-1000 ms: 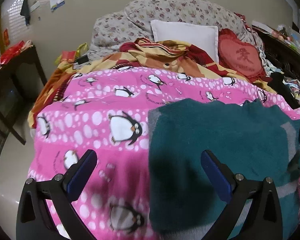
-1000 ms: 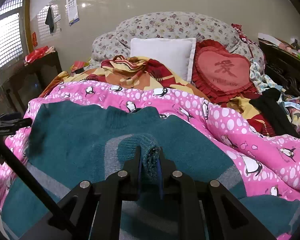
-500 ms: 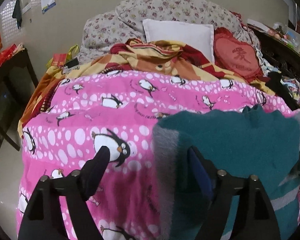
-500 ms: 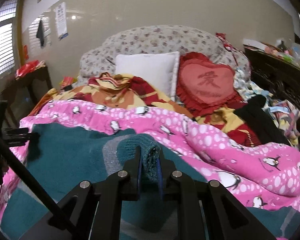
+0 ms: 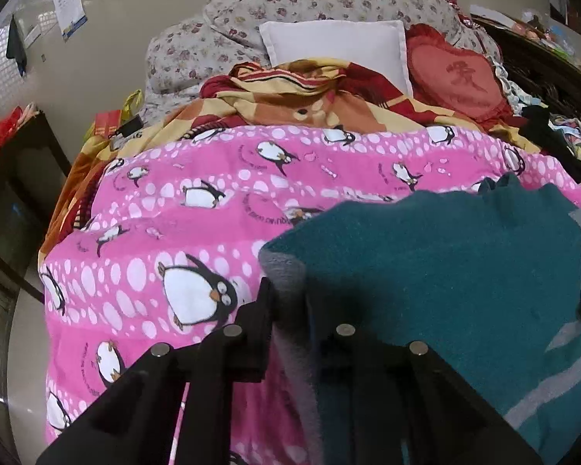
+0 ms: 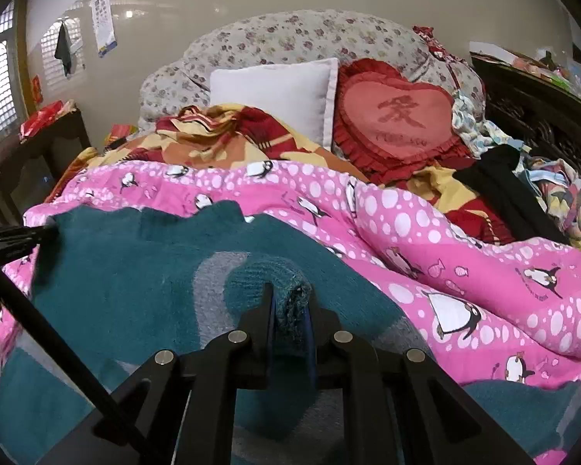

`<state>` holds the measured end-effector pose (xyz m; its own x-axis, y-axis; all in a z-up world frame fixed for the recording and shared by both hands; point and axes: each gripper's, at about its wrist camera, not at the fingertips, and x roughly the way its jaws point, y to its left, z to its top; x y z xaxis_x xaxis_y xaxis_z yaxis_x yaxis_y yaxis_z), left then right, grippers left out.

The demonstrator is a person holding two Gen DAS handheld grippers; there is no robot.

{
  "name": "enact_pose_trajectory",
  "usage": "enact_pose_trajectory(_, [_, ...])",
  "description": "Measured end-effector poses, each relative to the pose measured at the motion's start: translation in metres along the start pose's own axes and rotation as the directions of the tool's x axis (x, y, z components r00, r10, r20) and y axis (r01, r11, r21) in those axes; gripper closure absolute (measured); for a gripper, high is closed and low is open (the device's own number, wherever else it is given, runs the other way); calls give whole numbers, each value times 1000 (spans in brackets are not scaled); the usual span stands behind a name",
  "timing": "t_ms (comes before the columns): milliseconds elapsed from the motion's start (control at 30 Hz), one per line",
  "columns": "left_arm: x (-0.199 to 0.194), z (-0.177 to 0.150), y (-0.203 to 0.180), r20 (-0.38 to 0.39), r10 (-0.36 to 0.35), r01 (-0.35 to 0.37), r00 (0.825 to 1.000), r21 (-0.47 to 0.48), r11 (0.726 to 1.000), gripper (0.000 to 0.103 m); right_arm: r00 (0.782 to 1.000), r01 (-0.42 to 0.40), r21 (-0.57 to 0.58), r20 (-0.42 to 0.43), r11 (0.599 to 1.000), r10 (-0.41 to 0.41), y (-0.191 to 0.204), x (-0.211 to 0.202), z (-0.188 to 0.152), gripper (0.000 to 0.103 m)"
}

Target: Fold small clothes

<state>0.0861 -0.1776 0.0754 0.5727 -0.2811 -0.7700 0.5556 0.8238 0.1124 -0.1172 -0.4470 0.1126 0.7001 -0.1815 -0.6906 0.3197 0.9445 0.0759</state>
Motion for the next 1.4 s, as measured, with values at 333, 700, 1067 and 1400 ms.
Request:
enact_pose_trajectory(333, [14,6,7,6,24,-24,1000,7,1000,87,997,46,26,-64,999,-44,-4,29,-7,90])
enact_pose_trajectory(700, [-40,-1,35,96,55,-47,994,-88,995,39,999,7,93,32,996,-10,-11,-15,-4,61])
enact_pose_trajectory(1067, [-26,-55,-17,47,102,-104,994,24,994,31,998,-21,-133,-56,991,13,73,33,-10,62])
enact_pose_trajectory(1400, [-27,-68,-10,25,107,-107,994,4,994,30,998,7,-79,-66,997,-13,52,23,-17,63])
